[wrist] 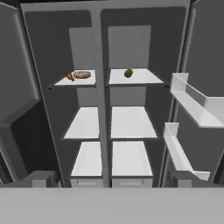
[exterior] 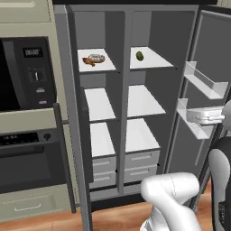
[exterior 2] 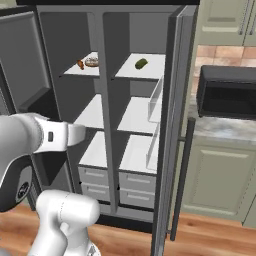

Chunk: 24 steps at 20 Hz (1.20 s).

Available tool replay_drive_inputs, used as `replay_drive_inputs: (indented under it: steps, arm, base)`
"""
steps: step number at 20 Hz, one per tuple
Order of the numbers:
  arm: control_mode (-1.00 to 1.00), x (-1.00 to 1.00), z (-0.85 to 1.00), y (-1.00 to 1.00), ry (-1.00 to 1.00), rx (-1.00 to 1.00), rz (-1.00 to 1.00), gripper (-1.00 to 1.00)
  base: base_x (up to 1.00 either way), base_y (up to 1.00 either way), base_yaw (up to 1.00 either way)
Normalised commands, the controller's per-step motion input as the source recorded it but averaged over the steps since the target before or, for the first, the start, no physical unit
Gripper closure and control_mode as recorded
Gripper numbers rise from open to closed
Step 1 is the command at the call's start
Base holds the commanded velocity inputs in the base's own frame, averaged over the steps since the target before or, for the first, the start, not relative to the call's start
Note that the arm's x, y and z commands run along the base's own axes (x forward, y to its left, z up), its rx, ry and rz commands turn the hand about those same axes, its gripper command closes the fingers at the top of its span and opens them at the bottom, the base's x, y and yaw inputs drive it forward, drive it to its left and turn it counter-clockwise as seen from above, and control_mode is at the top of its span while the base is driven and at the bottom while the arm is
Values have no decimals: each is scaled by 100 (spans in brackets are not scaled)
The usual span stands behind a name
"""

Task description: There's a chicken drumstick in the fridge that needs to be moved to the freezer for freezing. Pick up the chicken drumstick from the fridge, place it on any shelf in the freezer, and close the fridge and freezer doors when done.

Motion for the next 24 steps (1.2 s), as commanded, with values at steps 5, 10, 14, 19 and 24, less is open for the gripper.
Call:
replay_drive_inputs:
  steps: [5, 10, 14, 19, 24]
  arm:
    - [-100, -38, 7, -30, -31, 0, 0, -100]
    - [-100, -2, 0, -70, -21, 0, 2, -100]
    - [-100, 2, 0, -54, -10, 0, 4, -100]
    - [-100, 7, 2, -44, -18, 0, 4, -100]
    - [-100, -7, 12, -43, -30, 0, 2, -100]
  base:
    - [0, 0, 0]
    - [0, 0, 0]
    - [0, 0, 0]
    - [0, 0, 0]
    - [0, 0, 0]
